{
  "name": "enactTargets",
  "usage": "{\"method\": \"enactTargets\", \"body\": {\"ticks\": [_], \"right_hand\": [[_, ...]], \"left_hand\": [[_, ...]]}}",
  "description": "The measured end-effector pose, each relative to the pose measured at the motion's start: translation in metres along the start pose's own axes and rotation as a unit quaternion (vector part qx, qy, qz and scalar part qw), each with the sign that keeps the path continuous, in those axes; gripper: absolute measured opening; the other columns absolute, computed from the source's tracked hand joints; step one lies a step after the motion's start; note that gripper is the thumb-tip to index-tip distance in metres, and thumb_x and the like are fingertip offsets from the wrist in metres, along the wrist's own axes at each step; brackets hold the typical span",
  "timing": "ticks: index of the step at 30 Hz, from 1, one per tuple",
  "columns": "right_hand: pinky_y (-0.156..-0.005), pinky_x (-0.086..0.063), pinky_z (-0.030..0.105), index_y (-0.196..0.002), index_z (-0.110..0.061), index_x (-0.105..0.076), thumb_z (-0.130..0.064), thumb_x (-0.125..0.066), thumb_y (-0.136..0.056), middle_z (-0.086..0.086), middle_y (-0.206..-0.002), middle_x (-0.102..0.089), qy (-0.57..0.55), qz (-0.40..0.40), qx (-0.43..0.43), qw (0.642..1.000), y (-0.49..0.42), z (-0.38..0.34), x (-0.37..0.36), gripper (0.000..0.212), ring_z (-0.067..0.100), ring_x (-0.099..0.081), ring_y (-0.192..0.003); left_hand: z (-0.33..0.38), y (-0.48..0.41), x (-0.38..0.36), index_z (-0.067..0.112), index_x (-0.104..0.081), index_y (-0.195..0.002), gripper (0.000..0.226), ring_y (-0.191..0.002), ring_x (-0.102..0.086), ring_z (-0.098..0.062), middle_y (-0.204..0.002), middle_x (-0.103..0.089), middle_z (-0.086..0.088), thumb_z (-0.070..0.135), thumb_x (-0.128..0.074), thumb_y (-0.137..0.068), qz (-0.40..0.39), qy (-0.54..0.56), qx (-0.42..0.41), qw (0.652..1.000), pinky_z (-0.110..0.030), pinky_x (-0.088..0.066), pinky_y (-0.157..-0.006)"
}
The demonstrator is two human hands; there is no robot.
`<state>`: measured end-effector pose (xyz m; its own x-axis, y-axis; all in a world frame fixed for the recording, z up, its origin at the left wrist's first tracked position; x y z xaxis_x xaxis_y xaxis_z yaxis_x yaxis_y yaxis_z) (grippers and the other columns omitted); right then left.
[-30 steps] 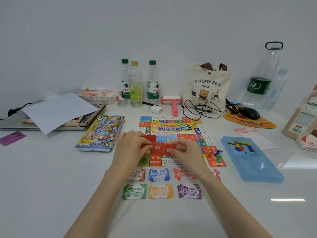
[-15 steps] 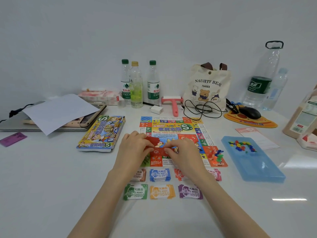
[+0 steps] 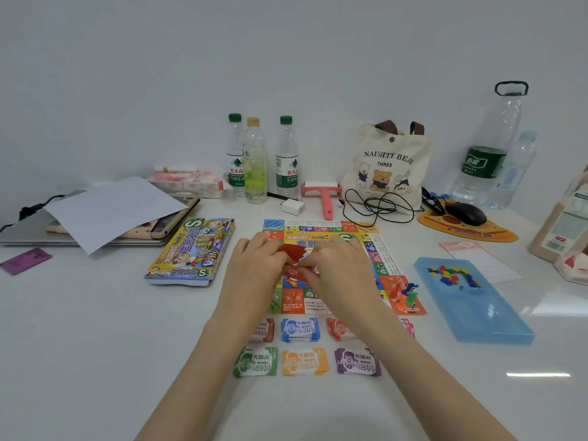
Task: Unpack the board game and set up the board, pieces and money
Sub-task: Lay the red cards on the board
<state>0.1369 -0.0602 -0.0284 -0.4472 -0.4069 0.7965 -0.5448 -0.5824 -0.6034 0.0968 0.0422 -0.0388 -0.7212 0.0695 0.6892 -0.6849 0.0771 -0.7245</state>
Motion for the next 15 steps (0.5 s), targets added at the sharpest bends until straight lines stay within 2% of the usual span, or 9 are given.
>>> {"method": "enactTargets", "body": {"ticks": [2,3,6,8,10,12,14,15], "right_hand": [[-0.075,-0.033,0.032,-0.095,-0.033,-0.077,-0.037,-0.061,-0.092,-0.006,-0.086,-0.07,-0.027,-0.067,-0.033,0.997,-0.005,0.008,0.004,0.017,0.02,-0.056,-0.089],[-0.077,-0.039,0.03,-0.098,-0.033,-0.076,-0.038,-0.059,-0.092,-0.008,-0.089,-0.072,-0.057,-0.09,-0.064,0.992,-0.008,0.017,0.004,0.018,0.016,-0.058,-0.087],[-0.062,-0.047,0.025,-0.091,-0.03,-0.077,-0.036,-0.068,-0.087,-0.013,-0.088,-0.073,-0.2,-0.144,-0.2,0.948,-0.012,0.048,-0.003,0.012,0.006,-0.059,-0.066],[-0.061,-0.048,0.024,-0.081,-0.025,-0.077,-0.03,-0.073,-0.083,-0.013,-0.082,-0.071,-0.304,-0.147,-0.272,0.901,-0.015,0.065,-0.015,0.007,0.005,-0.059,-0.066],[-0.069,-0.046,0.022,-0.08,-0.02,-0.076,-0.026,-0.076,-0.081,-0.008,-0.083,-0.071,-0.379,-0.143,-0.322,0.856,-0.02,0.074,-0.029,0.006,0.001,-0.06,-0.076],[-0.081,-0.04,0.025,-0.084,-0.016,-0.075,-0.024,-0.076,-0.08,-0.003,-0.091,-0.071,-0.42,-0.142,-0.364,0.819,-0.027,0.079,-0.045,0.009,0.005,-0.06,-0.092],[-0.083,-0.039,0.029,-0.084,-0.014,-0.074,-0.022,-0.077,-0.08,0.001,-0.102,-0.071,-0.431,-0.137,-0.398,0.799,-0.036,0.082,-0.063,0.009,0.012,-0.058,-0.101],[-0.081,-0.039,0.03,-0.084,-0.013,-0.074,-0.021,-0.076,-0.08,0.002,-0.105,-0.07,-0.428,-0.133,-0.414,0.792,-0.04,0.083,-0.07,0.01,0.014,-0.058,-0.099]], "left_hand": [[-0.006,0.0,0.006,0.017,-0.074,-0.075,0.014,-0.08,-0.052,-0.02,-0.076,-0.066,0.003,0.02,-0.085,-0.067,0.012,0.019,0.044,0.999,-0.03,-0.034,-0.069],[-0.011,0.0,0.011,0.016,-0.075,-0.078,0.012,-0.079,-0.056,-0.022,-0.078,-0.066,0.002,0.018,-0.083,-0.07,0.02,0.029,0.077,0.996,-0.032,-0.039,-0.068],[-0.031,0.004,0.019,0.016,-0.075,-0.091,0.008,-0.088,-0.056,-0.016,-0.09,-0.066,0.004,0.016,-0.071,-0.084,0.022,0.1,0.21,0.972,-0.026,-0.039,-0.069],[-0.043,0.009,0.014,0.02,-0.075,-0.095,0.01,-0.086,-0.054,-0.008,-0.091,-0.062,0.008,0.019,-0.067,-0.088,0.016,0.167,0.273,0.947,-0.02,-0.038,-0.07],[-0.049,0.011,0.007,0.022,-0.075,-0.093,0.009,-0.08,-0.057,-0.003,-0.09,-0.063,0.009,0.019,-0.069,-0.086,0.015,0.248,0.309,0.918,-0.014,-0.041,-0.068],[-0.054,0.013,0.002,0.025,-0.075,-0.091,0.01,-0.077,-0.06,-0.003,-0.089,-0.067,0.009,0.019,-0.071,-0.085,0.015,0.315,0.342,0.885,-0.01,-0.044,-0.064],[-0.057,0.015,-0.002,0.027,-0.074,-0.091,0.012,-0.076,-0.061,-0.001,-0.088,-0.067,0.013,0.017,-0.07,-0.085,0.014,0.351,0.366,0.862,-0.006,-0.045,-0.06],[-0.058,0.016,-0.003,0.026,-0.073,-0.093,0.013,-0.077,-0.061,0.0,-0.088,-0.066,0.015,0.015,-0.07,-0.086,0.013,0.357,0.374,0.856,-0.004,-0.044,-0.059]]}}
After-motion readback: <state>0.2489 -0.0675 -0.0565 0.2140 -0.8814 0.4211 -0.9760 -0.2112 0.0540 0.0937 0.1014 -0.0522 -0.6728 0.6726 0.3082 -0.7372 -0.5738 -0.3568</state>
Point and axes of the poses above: each hand's wrist, its own y-axis away from the middle knuckle, its own x-axis out of the back of the hand, z = x × y, the point moved 6 cm from there along -y, towards the middle knuckle
